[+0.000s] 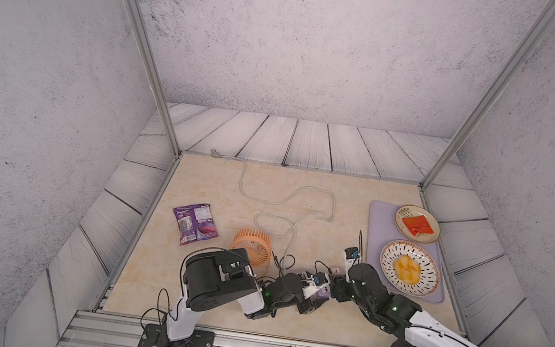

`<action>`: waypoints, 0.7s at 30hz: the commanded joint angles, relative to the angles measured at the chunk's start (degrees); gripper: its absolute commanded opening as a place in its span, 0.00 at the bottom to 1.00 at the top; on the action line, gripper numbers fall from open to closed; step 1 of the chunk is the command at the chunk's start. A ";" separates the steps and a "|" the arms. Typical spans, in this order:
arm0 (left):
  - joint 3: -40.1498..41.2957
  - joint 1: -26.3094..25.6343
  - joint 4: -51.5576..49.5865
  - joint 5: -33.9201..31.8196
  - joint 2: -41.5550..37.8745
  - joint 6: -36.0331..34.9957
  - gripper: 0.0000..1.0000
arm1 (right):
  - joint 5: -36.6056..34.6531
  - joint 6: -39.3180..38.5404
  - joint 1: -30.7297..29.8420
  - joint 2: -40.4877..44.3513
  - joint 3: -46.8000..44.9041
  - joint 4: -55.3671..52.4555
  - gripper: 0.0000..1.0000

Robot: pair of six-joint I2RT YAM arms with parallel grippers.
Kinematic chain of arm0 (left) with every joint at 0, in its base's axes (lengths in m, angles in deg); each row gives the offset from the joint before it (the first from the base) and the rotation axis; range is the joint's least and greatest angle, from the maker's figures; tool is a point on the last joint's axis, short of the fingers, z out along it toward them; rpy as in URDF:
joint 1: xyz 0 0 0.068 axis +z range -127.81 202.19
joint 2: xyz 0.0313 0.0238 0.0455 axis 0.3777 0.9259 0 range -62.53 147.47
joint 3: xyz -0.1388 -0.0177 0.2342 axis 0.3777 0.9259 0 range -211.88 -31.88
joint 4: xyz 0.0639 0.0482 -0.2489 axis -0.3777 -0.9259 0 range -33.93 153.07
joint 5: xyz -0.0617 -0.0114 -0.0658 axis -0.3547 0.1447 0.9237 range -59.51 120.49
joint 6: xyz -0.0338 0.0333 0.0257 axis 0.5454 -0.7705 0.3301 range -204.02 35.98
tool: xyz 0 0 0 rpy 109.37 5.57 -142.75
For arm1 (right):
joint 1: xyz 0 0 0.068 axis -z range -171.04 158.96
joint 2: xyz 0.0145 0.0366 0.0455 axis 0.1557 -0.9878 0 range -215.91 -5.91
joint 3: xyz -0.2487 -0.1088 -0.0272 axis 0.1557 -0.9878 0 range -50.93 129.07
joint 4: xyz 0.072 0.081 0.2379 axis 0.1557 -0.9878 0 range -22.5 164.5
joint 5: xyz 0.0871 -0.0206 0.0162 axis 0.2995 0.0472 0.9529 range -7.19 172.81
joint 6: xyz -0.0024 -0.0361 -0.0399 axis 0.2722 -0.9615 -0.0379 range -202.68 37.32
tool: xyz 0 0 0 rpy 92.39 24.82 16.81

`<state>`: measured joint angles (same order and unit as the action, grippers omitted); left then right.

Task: Unplug the desk fan from the power strip
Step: Remove the plug from the socket.

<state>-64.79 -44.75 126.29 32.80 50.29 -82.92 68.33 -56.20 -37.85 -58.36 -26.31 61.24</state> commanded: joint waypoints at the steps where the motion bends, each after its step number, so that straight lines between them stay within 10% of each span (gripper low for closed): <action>1: 0.28 -0.28 2.45 0.07 -0.07 0.30 0.68 | -3.86 -0.04 -0.73 -2.14 1.51 -1.10 0.72; 21: -1.11 -0.14 0.83 0.57 0.04 -0.05 0.67 | -6.44 -0.73 -1.53 -11.50 5.25 0.94 0.61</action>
<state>-64.53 -44.59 126.29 32.27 50.29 -82.53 62.28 -57.23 -38.77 -69.59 -22.22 61.39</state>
